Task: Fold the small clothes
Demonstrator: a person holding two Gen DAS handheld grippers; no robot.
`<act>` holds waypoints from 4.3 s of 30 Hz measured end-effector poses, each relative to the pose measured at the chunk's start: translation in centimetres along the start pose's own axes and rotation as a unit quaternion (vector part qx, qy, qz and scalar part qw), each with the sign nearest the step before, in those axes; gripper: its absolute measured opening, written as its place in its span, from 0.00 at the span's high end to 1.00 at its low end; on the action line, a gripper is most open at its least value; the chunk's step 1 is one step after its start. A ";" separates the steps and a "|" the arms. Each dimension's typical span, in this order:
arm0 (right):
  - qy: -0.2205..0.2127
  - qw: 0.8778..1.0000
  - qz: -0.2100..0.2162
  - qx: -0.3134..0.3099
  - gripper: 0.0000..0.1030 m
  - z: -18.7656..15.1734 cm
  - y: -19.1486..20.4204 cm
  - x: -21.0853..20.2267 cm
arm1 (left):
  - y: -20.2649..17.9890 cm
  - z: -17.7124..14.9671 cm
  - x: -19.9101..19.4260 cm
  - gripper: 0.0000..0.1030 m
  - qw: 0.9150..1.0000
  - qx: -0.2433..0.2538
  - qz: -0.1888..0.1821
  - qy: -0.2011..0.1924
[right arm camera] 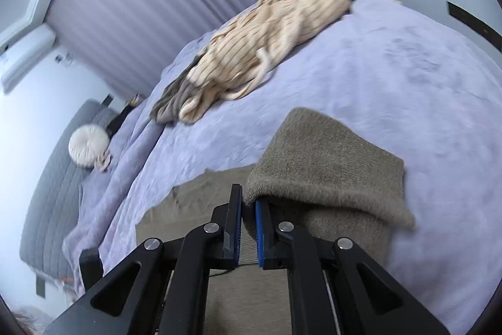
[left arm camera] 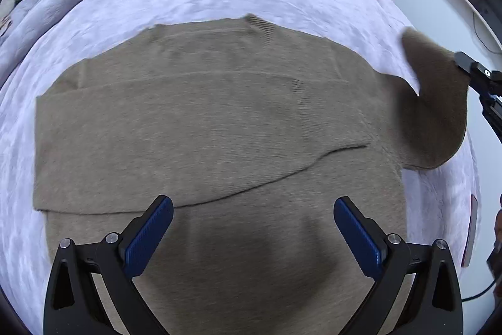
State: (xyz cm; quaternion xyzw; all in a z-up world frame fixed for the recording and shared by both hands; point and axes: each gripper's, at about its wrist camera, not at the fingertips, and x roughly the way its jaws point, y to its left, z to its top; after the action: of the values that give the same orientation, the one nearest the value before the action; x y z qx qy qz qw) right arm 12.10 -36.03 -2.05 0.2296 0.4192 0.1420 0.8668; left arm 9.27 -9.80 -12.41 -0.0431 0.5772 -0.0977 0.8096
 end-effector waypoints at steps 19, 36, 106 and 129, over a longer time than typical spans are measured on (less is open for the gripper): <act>0.120 0.986 -0.033 0.107 0.48 -7.6 1.8 10.4 | 11.6 -4.6 -2.3 0.00 0.995 -0.096 0.038 0.002; 0.207 0.959 0.019 -0.194 0.92 -11.3 18.3 20.0 | 16.3 -6.0 -3.9 0.00 0.989 -0.140 0.035 -0.010; 0.117 0.971 0.010 0.209 0.85 -9.3 -10.9 4.8 | 14.2 3.1 -0.6 0.84 0.992 -0.101 -0.071 0.006; 0.133 0.973 -0.051 0.180 0.80 -9.6 -9.1 4.7 | 18.3 -1.9 -2.2 0.83 0.992 -0.118 0.045 0.008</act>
State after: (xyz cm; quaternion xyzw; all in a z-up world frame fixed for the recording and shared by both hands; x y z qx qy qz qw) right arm 7.89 -39.03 -15.07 0.3386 0.5608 0.0490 0.7539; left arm 8.75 8.60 -14.35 -0.1111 0.5926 0.0073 0.7978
